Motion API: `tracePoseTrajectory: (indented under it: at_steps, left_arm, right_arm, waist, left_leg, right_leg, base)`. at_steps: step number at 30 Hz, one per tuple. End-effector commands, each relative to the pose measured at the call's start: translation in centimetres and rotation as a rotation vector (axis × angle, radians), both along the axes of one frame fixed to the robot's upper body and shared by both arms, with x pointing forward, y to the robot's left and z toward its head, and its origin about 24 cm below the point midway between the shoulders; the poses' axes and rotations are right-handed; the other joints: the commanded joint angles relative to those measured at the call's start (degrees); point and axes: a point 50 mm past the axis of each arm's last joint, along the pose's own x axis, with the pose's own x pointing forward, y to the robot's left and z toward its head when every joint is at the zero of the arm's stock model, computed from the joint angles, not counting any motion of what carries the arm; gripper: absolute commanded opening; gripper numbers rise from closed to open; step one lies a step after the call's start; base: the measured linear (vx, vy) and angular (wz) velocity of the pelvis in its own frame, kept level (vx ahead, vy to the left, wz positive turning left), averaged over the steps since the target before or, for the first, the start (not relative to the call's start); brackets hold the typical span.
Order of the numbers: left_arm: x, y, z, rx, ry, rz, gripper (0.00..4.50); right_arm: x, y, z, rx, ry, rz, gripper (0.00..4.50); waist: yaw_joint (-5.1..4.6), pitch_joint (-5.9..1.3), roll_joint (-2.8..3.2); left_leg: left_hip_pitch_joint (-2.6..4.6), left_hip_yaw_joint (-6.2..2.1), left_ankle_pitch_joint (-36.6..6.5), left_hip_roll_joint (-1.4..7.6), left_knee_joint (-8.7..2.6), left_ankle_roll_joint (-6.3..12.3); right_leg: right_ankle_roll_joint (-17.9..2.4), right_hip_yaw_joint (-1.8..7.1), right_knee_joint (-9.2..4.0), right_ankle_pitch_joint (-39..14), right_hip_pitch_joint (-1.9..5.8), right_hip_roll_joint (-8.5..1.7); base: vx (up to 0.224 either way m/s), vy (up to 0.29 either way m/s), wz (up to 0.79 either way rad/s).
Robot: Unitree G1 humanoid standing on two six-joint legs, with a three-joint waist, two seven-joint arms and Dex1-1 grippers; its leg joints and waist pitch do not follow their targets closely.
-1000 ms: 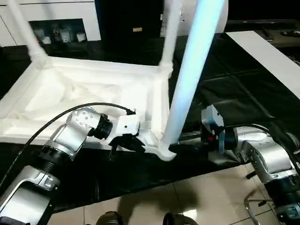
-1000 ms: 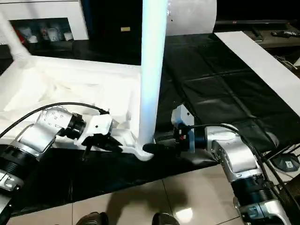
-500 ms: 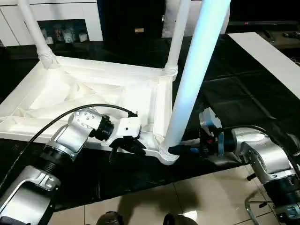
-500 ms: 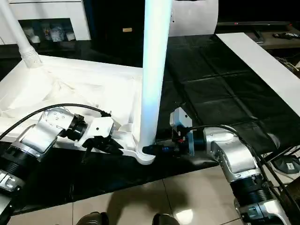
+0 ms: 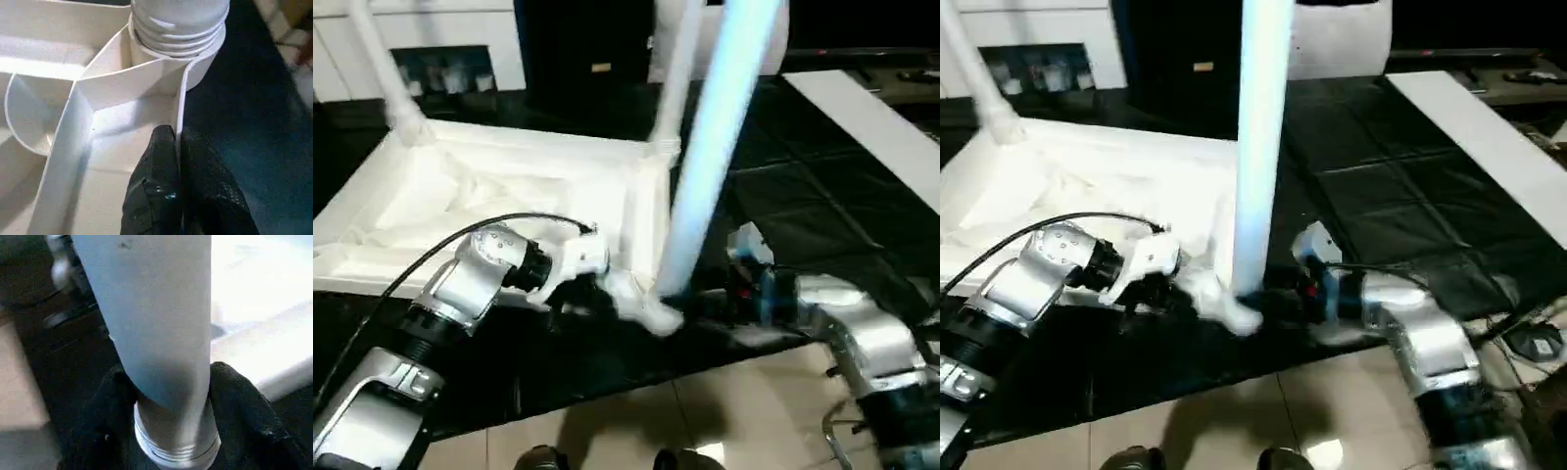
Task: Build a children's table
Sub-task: Rotate leg to tighten
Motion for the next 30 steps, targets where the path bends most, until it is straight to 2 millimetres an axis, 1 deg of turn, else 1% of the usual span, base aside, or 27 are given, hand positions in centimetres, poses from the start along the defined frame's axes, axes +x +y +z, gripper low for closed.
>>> tracePoseTrajectory:
  at_steps: [1, 2, 3, 4, 5, 6, 7, 8, 9, 10, 11, 12, 14, 15, 17, 18, 20, 21, 22, 23, 24, 25, 26, 27, 28, 29, 30]
  left_arm:
    - [0.1, -3.7, 0.8, -0.095, -0.043, 0.041, 0.00]
    - [0.2, -3.9, 0.8, -0.100, -0.043, 0.055, 0.00]
    - [0.3, -4.5, 0.8, -0.114, -0.042, 0.103, 0.00]
    - [0.7, -4.9, 0.9, -0.127, -0.048, 0.157, 0.00]
    - [1.0, -5.3, 1.1, -0.138, -0.053, 0.207, 0.00]
    - [1.1, -5.5, 1.1, -0.141, -0.058, 0.234, 0.00]
    - [1.5, -5.9, 1.3, -0.150, -0.076, 0.292, 0.00]
    - [1.8, -6.1, 1.5, -0.156, -0.091, 0.330, 0.00]
    - [2.2, -6.3, 1.6, -0.159, -0.116, 0.381, 0.00]
    - [2.3, -6.4, 1.7, -0.157, -0.123, 0.391, 0.00]
    - [2.5, -6.4, 1.6, -0.140, -0.145, 0.405, 0.00]
    - [2.5, -6.4, 1.6, -0.140, -0.146, 0.406, 0.00]
    - [2.5, -6.2, 1.6, -0.131, -0.154, 0.410, 0.00]
    - [2.6, -5.8, 1.7, -0.121, -0.166, 0.406, 0.00]
    - [2.6, -5.1, 1.6, -0.103, -0.177, 0.383, 0.00]
    - [2.6, -4.8, 1.5, -0.095, -0.176, 0.367, 0.00]
    - [2.6, -4.6, 1.4, -0.091, -0.178, 0.364, 0.00]
    - [2.5, -4.5, 1.3, -0.089, -0.181, 0.360, 0.00]
    - [2.6, -4.1, 1.2, -0.085, -0.183, 0.358, 0.00]
    - [2.6, -3.9, 1.1, -0.081, -0.186, 0.344, 0.00]
    - [2.5, -3.7, 1.0, -0.078, -0.188, 0.333, 0.00]
    - [2.5, -3.3, 0.9, -0.070, -0.190, 0.303, 0.00]
    - [2.5, -3.3, 0.9, -0.070, -0.190, 0.303, 0.00]
    - [2.2, -2.7, 0.7, -0.057, -0.178, 0.248, 0.00]
    - [2.0, -2.3, 0.6, -0.047, -0.177, 0.221, 0.00]
    - [2.0, -2.1, 0.6, -0.042, -0.179, 0.200, 0.00]
    - [1.9, -1.7, 0.5, -0.036, -0.171, 0.184, 0.00]
  right_arm:
    - [0.1, 3.1, -0.6, 0.022, 0.040, -0.058, 1.96]
    - [0.2, 3.3, -0.6, 0.025, 0.042, -0.077, 1.96]
    - [0.6, 3.8, -0.7, 0.035, 0.052, -0.140, 1.95]
    - [1.1, 4.2, -0.7, 0.030, 0.050, -0.202, 1.94]
    - [1.6, 4.6, -0.7, 0.025, 0.049, -0.259, 1.94]
    - [1.8, 4.8, -0.7, 0.025, 0.052, -0.289, 1.94]
    - [2.5, 5.2, -0.7, 0.033, 0.064, -0.365, 1.93]
    - [2.9, 5.4, -0.6, 0.042, 0.074, -0.419, 1.93]
    - [3.6, 5.7, -0.6, 0.058, 0.094, -0.496, 1.93]
    - [3.7, 5.8, -0.6, 0.059, 0.095, -0.515, 1.93]
    - [4.0, 6.2, -0.4, 0.042, 0.060, -0.528, 1.93]
    - [4.0, 6.2, -0.4, 0.042, 0.058, -0.527, 2.63]
    - [4.1, 6.3, -0.2, 0.054, 0.036, -0.532, 2.63]
    - [4.1, 6.0, -0.2, 0.075, 0.045, -0.549, 2.69]
    - [4.2, 5.3, 0.0, 0.103, 0.044, -0.568, 2.99]
    - [4.1, 4.8, 0.1, 0.104, 0.022, -0.554, 3.08]
    - [4.0, 4.5, 0.2, 0.102, 0.009, -0.545, 3.15]
    - [3.9, 4.2, 0.2, 0.104, -0.002, -0.536, 3.31]
    - [3.7, 3.6, 0.2, 0.095, -0.016, -0.524, 3.31]
    - [3.6, 3.1, 0.2, 0.095, -0.028, -0.511, 3.46]
    - [3.4, 2.7, 0.2, 0.095, -0.037, -0.502, 3.56]
    - [3.2, 2.0, 0.1, 0.093, -0.046, -0.481, 3.56]
    - [3.2, 2.0, 0.1, 0.093, -0.046, -0.481, 3.63]
    - [2.7, 1.1, 0.2, 0.087, -0.057, -0.432, 3.88]
    - [2.4, 0.5, 0.2, 0.070, -0.065, -0.397, 3.88]
    - [2.2, 0.2, 0.1, 0.055, -0.073, -0.370, 3.88]
    - [1.8, -0.4, 0.0, 0.024, -0.080, -0.320, 4.09]
  waist:
    - [-0.40, -3.59, -0.04]
    - [-0.62, -3.60, -0.02]
    - [-1.01, -3.68, -0.10]
    - [-1.29, -3.71, -0.12]
    - [-1.88, -3.63, 0.04]
    - [-2.26, -3.68, -0.09]
    - [-2.27, -3.79, 0.13]
    - [-2.55, -3.82, 0.00]
    - [-2.73, -4.07, -0.24]
    - [-2.77, -4.02, -0.15]
    - [-2.78, -4.09, -0.05]
    - [-2.73, -4.17, -0.03]
    - [-2.55, -4.31, 0.01]
    - [-2.46, -4.47, 0.09]
    - [-2.40, -4.75, 0.07]
    - [-2.39, -4.81, 0.21]
    - [-2.35, -4.82, 0.25]
    - [-2.22, -4.60, 0.21]
    - [-2.23, -4.61, 0.14]
    - [-2.00, -4.43, 0.14]
    - [-2.01, -4.44, 0.11]
    - [-1.98, -4.33, 0.42]
    - [-2.01, -4.34, 0.31]
    - [-2.07, -4.26, 0.24]
    - [-1.83, -4.27, 0.34]
    - [-1.80, -4.25, 0.36]
    - [-1.61, -4.25, 0.35]
  left_leg:
    - [0.78, -1.17, -15.3, 2.61, -4.61, -0.66]
    - [0.74, -1.26, -15.6, 2.61, -4.69, -0.92]
    - [0.87, -1.25, -16.2, 2.48, -4.56, -1.01]
    - [0.87, -1.28, -16.4, 2.43, -4.51, -1.00]
    - [0.85, -1.30, -16.6, 2.33, -4.43, -0.85]
    - [0.76, -1.38, -16.8, 2.19, -4.39, -0.68]
    - [0.82, -1.35, -16.5, 2.17, -4.30, -0.57]
    - [0.71, -1.27, -16.1, 2.17, -4.29, -0.35]
    - [0.54, -1.16, -14.7, 2.02, -4.15, 0.20]
    - [0.52, -1.15, -14.3, 2.06, -4.17, 0.37]
    - [0.34, -1.15, -13.4, 2.14, -4.20, 0.74]
    - [0.38, -1.09, -13.0, 2.15, -4.16, 0.98]
    - [0.45, -0.83, -11.5, 2.14, -3.98, 2.04]
    - [0.36, -0.79, -9.5, 2.15, -3.92, 2.84]
    - [0.11, -0.72, -5.7, 2.11, -3.75, 4.60]
    - [0.19, -0.66, -4.5, 2.13, -3.70, 5.37]
    - [0.23, -0.59, -4.1, 2.18, -3.61, 5.91]
    - [0.21, -0.54, -5.3, 2.24, -3.68, 6.06]
    - [0.18, -0.53, -5.7, 2.21, -3.67, 5.93]
    - [0.27, -0.48, -7.1, 2.24, -3.73, 5.69]
    - [0.22, -0.54, -7.5, 2.22, -3.77, 5.53]
    - [0.28, -0.63, -8.6, 2.33, -3.89, 4.96]
    - [0.28, -0.60, -9.1, 2.31, -3.90, 4.79]
    - [0.31, -0.64, -9.9, 2.36, -3.99, 4.30]
    - [0.34, -0.70, -9.9, 2.44, -3.98, 4.25]
    - [0.32, -0.73, -9.8, 2.48, -4.04, 4.29]
    - [0.46, -0.65, -9.6, 2.58, -3.99, 4.38]
  right_leg:
    - [-9.4, 2.31, -5.26, -25.9, 2.52, -3.56]
    - [-9.2, 2.24, -5.23, -26.3, 2.55, -3.56]
    - [-8.8, 2.22, -5.47, -27.0, 2.29, -3.57]
    - [-8.8, 2.23, -5.50, -27.1, 2.25, -3.58]
    - [-8.8, 2.22, -5.80, -27.5, 2.05, -3.58]
    - [-8.6, 2.13, -5.86, -27.9, 2.12, -3.46]
    - [-8.6, 2.17, -5.81, -27.2, 2.15, -3.43]
    - [-8.8, 2.26, -5.80, -26.3, 2.09, -3.40]
    - [-9.0, 2.22, -5.73, -24.1, 2.23, -3.26]
    - [-9.3, 2.28, -5.63, -23.2, 2.15, -3.28]
    - [-9.7, 2.26, -5.47, -20.8, 2.33, -3.22]
    - [-9.8, 2.25, -5.38, -19.5, 2.35, -3.15]
    - [-10.7, 2.38, -5.05, -15.4, 2.51, -3.03]
    - [-11.6, 2.38, -4.65, -11.8, 2.71, -3.03]
    - [-13.4, 2.38, -3.91, -5.4, 3.25, -3.03]
    - [-14.2, 2.33, -3.66, -2.7, 3.29, -2.88]
    - [-15.0, 2.35, -3.49, -1.1, 3.32, -2.92]
    - [-15.3, 2.33, -3.75, -2.4, 3.29, -3.03]
    - [-15.1, 2.33, -3.83, -3.2, 3.35, -3.01]
    - [-14.6, 2.36, -4.12, -5.3, 3.26, -3.01]
    - [-14.4, 2.36, -4.14, -6.1, 3.36, -3.02]
    - [-14.0, 2.33, -4.33, -8.0, 3.21, -3.07]
    - [-13.7, 2.34, -4.49, -8.8, 3.17, -3.03]
    - [-13.4, 2.33, -4.52, -10.2, 3.06, -3.05]
    - [-12.9, 2.37, -4.54, -10.7, 3.13, -3.09]
    - [-12.9, 2.35, -4.54, -10.5, 3.07, -3.04]
    - [-13.1, 2.38, -4.45, -9.6, 2.95, -3.00]
  base:
    - [0.000, 0.000, 0.00]
    - [0.000, 0.000, 0.00]
    - [0.000, 0.000, 0.00]
    - [0.000, 0.000, 0.00]
    - [0.000, 0.000, 0.00]
    - [0.000, 0.000, 0.00]
    - [0.000, 0.000, 0.00]
    - [0.000, 0.000, 0.00]
    - [0.000, 0.000, 0.00]
    - [0.000, 0.000, 0.00]
    - [0.000, 0.000, 0.00]
    - [0.000, 0.000, 0.00]
    - [0.025, -0.005, 0.02]
    - [0.050, -0.010, 0.04]
    - [0.000, 0.000, 0.00]
    - [0.000, 0.000, 0.00]
    - [0.000, 0.000, 0.00]
    - [0.000, 0.000, 0.00]
    - [0.000, 0.000, 0.00]
    - [0.000, 0.000, 0.00]
    - [0.000, 0.000, 0.00]
    - [0.000, 0.000, 0.00]
    - [0.000, 0.000, 0.00]
    - [0.000, 0.000, 0.00]
    - [0.000, 0.000, 0.00]
    - [0.000, 0.000, 0.00]
    - [0.000, 0.000, 0.00]
